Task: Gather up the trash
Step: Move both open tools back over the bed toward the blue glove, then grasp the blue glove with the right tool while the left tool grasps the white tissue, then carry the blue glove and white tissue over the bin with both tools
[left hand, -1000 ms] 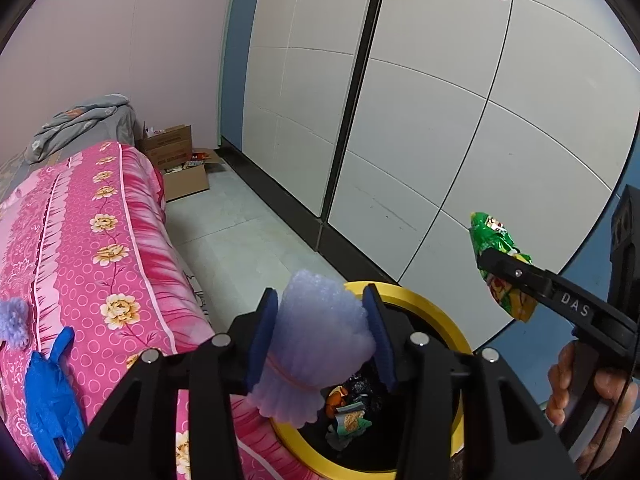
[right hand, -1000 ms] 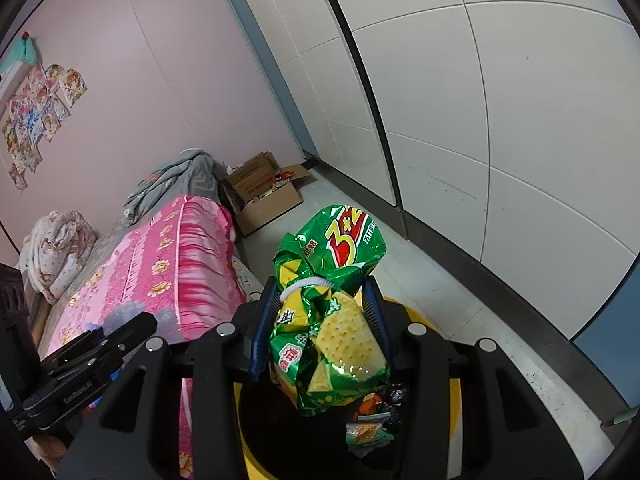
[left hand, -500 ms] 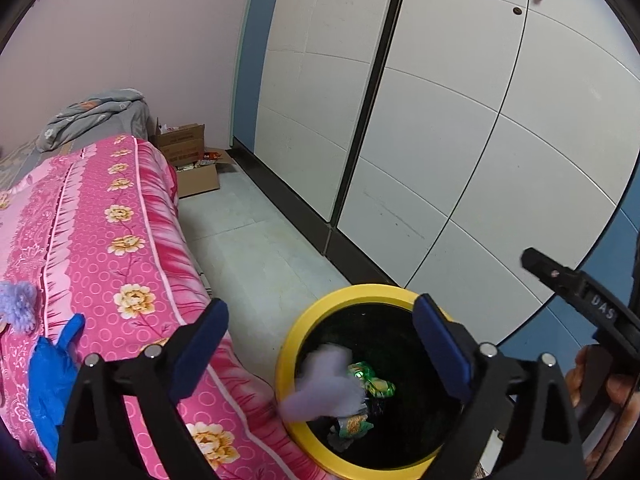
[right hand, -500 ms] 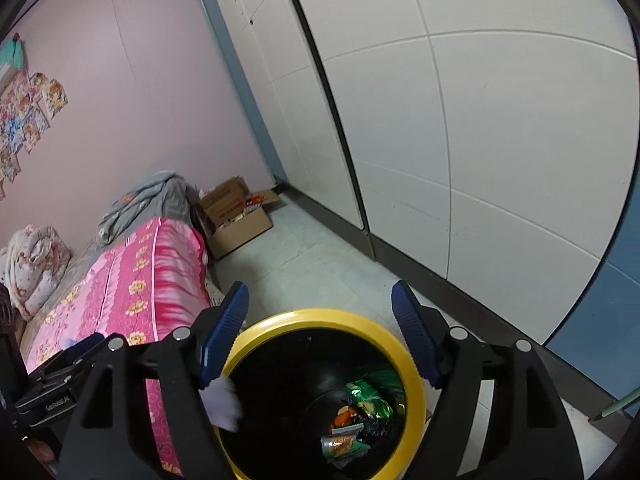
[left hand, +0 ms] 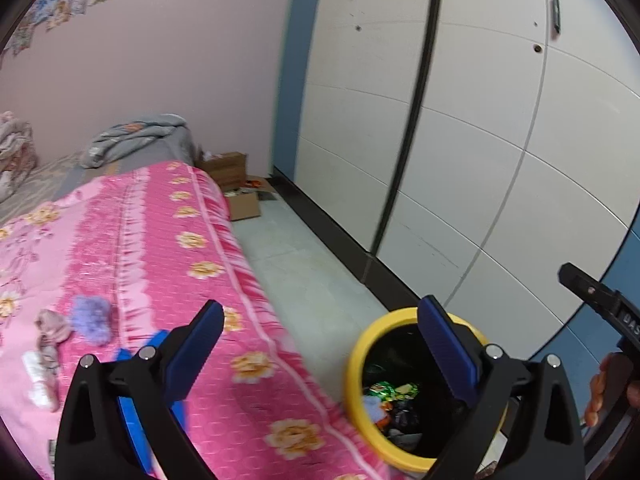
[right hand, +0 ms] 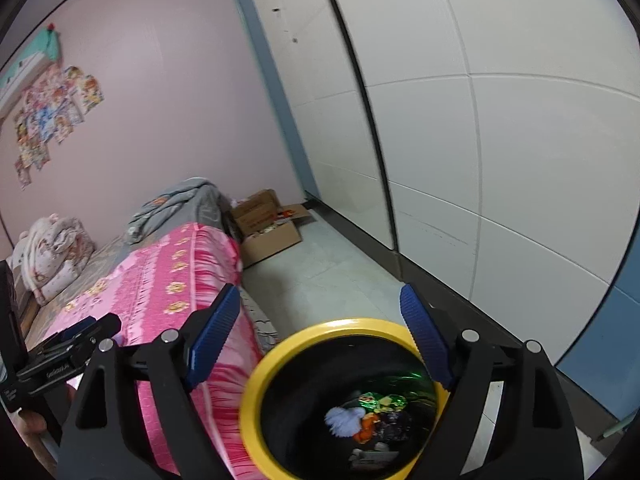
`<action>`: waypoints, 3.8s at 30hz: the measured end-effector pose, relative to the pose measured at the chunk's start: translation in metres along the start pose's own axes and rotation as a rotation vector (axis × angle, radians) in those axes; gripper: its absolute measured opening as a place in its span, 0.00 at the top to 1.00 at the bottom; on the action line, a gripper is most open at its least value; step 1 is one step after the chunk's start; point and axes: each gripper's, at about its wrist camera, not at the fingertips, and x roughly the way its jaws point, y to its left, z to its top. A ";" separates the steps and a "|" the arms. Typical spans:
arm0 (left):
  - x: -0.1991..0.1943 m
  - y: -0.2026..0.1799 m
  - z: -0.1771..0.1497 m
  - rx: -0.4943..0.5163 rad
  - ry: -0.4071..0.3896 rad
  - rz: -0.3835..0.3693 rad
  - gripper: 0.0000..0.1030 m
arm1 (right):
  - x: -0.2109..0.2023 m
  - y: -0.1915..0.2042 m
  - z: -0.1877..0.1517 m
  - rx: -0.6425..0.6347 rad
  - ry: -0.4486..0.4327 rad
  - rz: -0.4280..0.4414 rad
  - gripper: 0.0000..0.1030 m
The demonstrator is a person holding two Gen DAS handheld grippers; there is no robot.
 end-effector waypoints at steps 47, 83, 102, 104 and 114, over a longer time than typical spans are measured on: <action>-0.076 0.296 -0.071 -0.323 0.056 0.439 0.08 | 0.089 0.287 -0.102 -0.360 0.304 0.327 0.17; -0.005 0.312 -0.109 -0.328 0.190 0.286 0.58 | 0.179 0.343 -0.184 -0.485 0.543 0.378 0.51; -0.030 0.309 -0.103 -0.332 0.133 0.273 0.82 | 0.149 0.347 -0.171 -0.496 0.481 0.436 0.87; -0.034 0.308 -0.102 -0.332 0.129 0.278 0.82 | 0.143 0.344 -0.165 -0.488 0.466 0.439 0.87; -0.069 0.295 -0.089 -0.323 0.070 0.294 0.82 | 0.103 0.325 -0.135 -0.458 0.387 0.432 0.87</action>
